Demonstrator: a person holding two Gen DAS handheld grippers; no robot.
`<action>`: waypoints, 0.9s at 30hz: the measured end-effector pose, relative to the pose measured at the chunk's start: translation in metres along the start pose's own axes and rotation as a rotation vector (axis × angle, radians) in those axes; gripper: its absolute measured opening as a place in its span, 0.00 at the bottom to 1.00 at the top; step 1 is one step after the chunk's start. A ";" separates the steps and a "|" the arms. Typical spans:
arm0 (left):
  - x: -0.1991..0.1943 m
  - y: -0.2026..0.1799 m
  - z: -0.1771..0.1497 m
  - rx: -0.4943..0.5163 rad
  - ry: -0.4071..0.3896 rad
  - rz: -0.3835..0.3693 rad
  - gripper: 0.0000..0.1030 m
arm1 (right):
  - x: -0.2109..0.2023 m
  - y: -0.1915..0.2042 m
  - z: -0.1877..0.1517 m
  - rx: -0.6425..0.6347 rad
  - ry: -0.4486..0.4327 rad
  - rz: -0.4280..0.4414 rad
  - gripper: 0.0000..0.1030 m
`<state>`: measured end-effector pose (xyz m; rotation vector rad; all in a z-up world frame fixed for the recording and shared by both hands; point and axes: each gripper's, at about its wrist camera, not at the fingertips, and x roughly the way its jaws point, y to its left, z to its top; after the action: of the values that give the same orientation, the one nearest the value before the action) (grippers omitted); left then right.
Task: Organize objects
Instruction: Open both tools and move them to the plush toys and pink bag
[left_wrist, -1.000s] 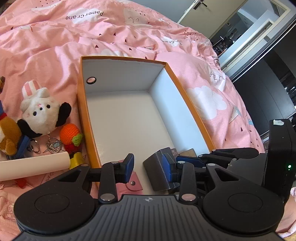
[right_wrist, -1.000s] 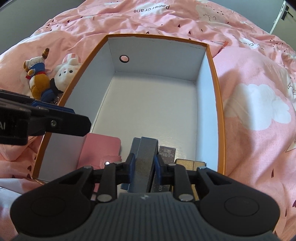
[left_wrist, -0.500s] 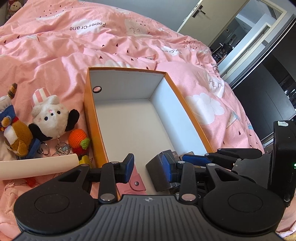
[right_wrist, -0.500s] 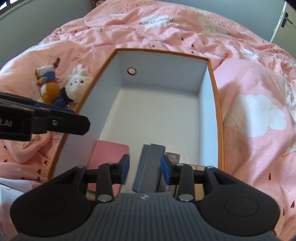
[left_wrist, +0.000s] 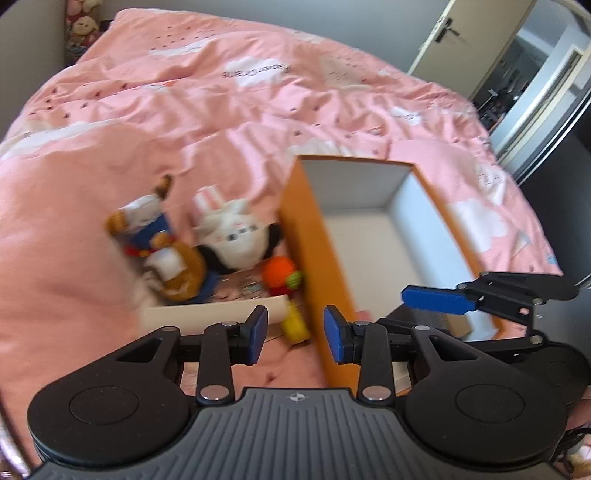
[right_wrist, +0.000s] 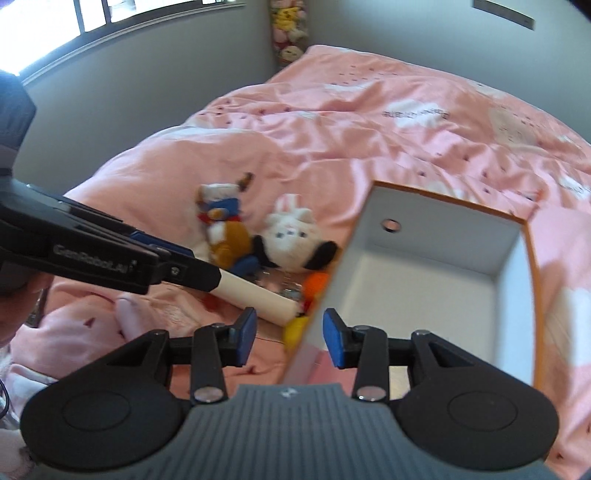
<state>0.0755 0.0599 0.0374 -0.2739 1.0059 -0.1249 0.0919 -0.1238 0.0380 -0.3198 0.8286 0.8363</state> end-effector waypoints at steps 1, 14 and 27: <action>0.000 0.007 -0.001 -0.005 0.015 0.019 0.40 | 0.004 0.007 0.002 -0.015 0.004 0.014 0.40; 0.036 0.065 -0.015 -0.044 0.214 0.191 0.50 | 0.072 0.048 0.009 -0.169 0.173 0.049 0.40; 0.055 0.071 -0.026 -0.051 0.245 0.163 0.31 | 0.101 0.037 0.014 -0.368 0.303 -0.012 0.40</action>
<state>0.0814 0.1115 -0.0404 -0.2255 1.2712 0.0160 0.1104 -0.0393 -0.0271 -0.7905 0.9495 0.9424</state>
